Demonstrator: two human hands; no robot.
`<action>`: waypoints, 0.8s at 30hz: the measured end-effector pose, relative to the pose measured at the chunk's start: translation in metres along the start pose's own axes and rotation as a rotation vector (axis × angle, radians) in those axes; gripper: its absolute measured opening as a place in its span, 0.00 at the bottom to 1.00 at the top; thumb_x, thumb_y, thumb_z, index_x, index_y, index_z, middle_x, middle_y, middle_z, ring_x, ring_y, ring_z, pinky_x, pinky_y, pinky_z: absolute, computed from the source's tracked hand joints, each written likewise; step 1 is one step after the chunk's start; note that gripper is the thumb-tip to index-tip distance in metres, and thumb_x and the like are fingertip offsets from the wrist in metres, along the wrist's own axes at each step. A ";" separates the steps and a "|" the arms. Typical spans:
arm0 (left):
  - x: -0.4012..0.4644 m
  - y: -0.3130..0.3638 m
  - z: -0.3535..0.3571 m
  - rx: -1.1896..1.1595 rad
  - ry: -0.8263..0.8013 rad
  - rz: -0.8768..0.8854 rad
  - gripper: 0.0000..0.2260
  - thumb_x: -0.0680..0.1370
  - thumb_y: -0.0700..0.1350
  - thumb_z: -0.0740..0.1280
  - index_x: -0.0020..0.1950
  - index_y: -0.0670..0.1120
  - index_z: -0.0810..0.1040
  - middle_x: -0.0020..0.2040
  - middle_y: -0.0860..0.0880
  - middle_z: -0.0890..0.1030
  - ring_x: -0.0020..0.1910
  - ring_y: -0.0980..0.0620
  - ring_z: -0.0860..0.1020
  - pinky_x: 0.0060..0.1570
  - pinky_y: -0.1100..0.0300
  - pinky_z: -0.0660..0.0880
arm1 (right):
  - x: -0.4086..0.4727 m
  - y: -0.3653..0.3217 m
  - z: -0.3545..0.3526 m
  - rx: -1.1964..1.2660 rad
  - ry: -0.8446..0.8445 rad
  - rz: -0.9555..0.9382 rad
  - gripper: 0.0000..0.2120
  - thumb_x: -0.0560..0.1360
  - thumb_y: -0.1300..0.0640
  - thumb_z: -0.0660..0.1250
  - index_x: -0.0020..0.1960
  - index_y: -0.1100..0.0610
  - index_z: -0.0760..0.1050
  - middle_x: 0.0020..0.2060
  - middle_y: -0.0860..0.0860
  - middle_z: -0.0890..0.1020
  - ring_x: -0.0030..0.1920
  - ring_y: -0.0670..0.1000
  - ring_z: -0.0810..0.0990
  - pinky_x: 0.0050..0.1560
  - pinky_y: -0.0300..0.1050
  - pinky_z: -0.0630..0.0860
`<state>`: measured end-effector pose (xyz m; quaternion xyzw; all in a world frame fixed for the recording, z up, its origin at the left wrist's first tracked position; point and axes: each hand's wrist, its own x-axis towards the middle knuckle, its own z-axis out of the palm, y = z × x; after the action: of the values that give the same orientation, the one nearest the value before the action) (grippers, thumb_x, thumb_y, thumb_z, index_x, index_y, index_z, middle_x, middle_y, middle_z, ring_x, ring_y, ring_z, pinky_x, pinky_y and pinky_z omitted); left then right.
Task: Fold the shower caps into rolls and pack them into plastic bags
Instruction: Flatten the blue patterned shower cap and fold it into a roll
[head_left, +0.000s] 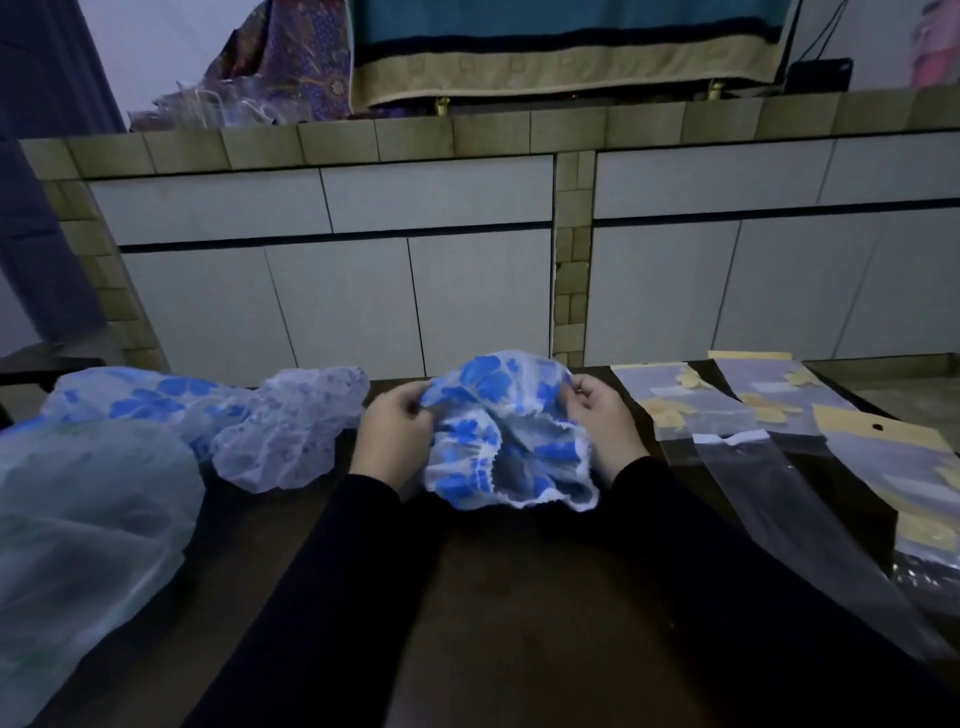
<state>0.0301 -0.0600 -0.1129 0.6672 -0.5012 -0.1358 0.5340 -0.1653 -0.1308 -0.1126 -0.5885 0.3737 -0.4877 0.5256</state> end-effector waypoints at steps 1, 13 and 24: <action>0.004 -0.004 -0.005 0.004 0.045 -0.009 0.07 0.75 0.38 0.66 0.45 0.47 0.82 0.39 0.53 0.84 0.39 0.58 0.80 0.40 0.66 0.76 | 0.001 -0.001 -0.002 -0.129 0.046 -0.055 0.06 0.80 0.57 0.62 0.46 0.58 0.75 0.37 0.50 0.81 0.36 0.45 0.80 0.37 0.34 0.76; -0.015 0.020 0.006 -0.126 0.090 -0.185 0.21 0.70 0.53 0.71 0.60 0.49 0.73 0.53 0.50 0.79 0.48 0.49 0.80 0.52 0.52 0.78 | -0.017 -0.005 0.004 -0.522 0.125 -0.302 0.18 0.71 0.66 0.64 0.57 0.51 0.69 0.53 0.49 0.74 0.52 0.47 0.74 0.43 0.28 0.67; -0.024 0.042 -0.019 0.155 0.119 0.597 0.20 0.69 0.27 0.64 0.51 0.48 0.81 0.48 0.52 0.77 0.45 0.62 0.73 0.46 0.75 0.67 | -0.021 -0.032 -0.002 -0.643 -0.066 -0.310 0.17 0.74 0.38 0.63 0.45 0.52 0.79 0.36 0.48 0.82 0.37 0.48 0.78 0.37 0.44 0.73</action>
<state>0.0102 -0.0265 -0.0782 0.5361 -0.6518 0.1050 0.5262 -0.1747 -0.1060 -0.0847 -0.7889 0.3971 -0.4000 0.2450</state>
